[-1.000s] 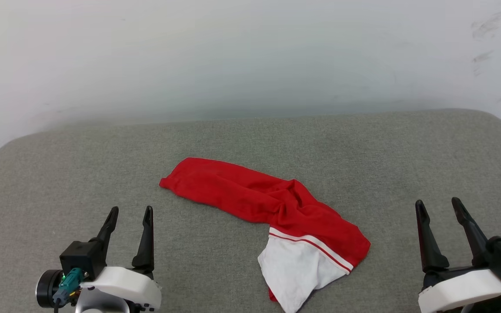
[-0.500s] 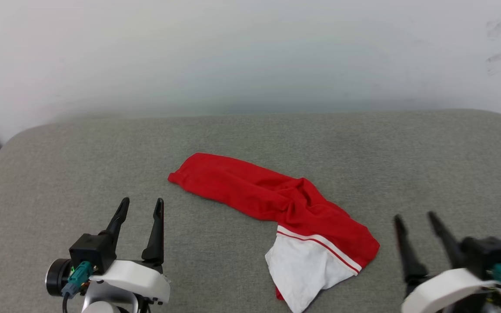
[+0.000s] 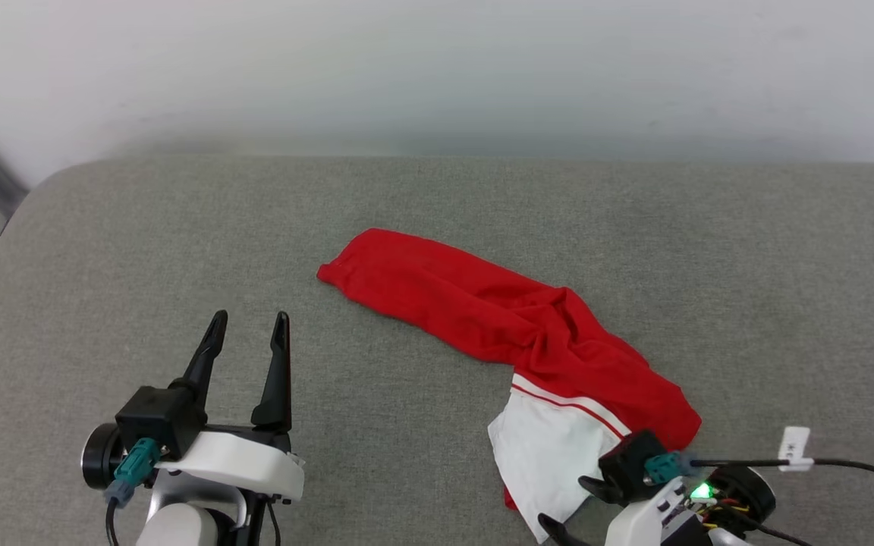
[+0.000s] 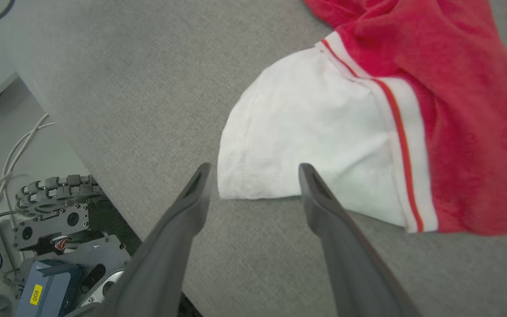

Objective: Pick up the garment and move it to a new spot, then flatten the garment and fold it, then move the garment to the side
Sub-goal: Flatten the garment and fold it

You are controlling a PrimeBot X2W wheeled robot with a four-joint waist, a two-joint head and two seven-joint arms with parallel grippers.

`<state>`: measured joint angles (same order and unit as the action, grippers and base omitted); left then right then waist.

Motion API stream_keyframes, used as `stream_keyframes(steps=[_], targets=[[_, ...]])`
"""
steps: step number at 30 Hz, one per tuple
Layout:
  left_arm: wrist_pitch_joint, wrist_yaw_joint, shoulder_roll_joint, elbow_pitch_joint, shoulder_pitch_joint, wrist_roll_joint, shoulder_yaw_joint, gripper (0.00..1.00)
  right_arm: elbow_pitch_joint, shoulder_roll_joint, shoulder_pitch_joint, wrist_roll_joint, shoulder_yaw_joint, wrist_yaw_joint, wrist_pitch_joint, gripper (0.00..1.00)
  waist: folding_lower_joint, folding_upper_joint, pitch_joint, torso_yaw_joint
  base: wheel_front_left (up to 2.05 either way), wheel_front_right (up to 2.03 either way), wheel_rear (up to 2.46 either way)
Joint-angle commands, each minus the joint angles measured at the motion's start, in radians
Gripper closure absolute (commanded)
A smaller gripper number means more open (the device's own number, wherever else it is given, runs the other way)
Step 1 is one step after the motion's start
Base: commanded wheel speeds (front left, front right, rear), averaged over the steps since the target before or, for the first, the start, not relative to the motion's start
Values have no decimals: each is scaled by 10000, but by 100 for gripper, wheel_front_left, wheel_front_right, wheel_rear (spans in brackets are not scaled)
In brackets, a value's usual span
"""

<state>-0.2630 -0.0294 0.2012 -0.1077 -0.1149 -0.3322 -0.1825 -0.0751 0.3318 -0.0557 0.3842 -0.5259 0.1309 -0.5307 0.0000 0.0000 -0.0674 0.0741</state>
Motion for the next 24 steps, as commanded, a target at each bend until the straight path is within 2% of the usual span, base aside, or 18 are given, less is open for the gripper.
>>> stream_keyframes(steps=[1, 10, 17, 18, 19, 20, 24], targets=[[-23, 33, -75, 44, -138, 80, 35, 0, 123, 122, -235, 48, -162, -3, -106, 0, 0, 0, -230, 128, 0, 0, 0], [-23, 390, -460, 39, -606, 410, 315, 0, 1748, 453, -1729, 390, -1739, -2, 78, 0, 0, 0, -1314, 350, 0, 0, 0], [-23, 635, -705, -101, -811, 675, 583, 0, 3148, 623, -1780, 991, -3214, 18, -1049, 0, 0, 0, -1581, 378, 0, 0, 0], [-23, 650, -732, -110, -821, 689, 630, 0, 3238, 640, -1748, 1111, -3389, 26, -1221, 17, 0, 0, -1572, 366, 0, 0, 0], [-23, 685, -763, -125, -827, 727, 673, 0, 3289, 637, -1727, 1227, -3516, 45, -1348, 53, 0, 0, -1555, 354, 0, 0, 0], [-23, 715, -790, -147, -828, 761, 713, 0, 3316, 631, -1740, 1298, -3635, 57, -1468, 100, 0, 0, -1528, 343, 0, 0, 0], [-23, 804, -881, -188, -809, 871, 839, 0, 3070, 527, -2246, 1365, -3691, 48, -1367, 100, 0, 0, -1388, 277, 0, 0, 0]])
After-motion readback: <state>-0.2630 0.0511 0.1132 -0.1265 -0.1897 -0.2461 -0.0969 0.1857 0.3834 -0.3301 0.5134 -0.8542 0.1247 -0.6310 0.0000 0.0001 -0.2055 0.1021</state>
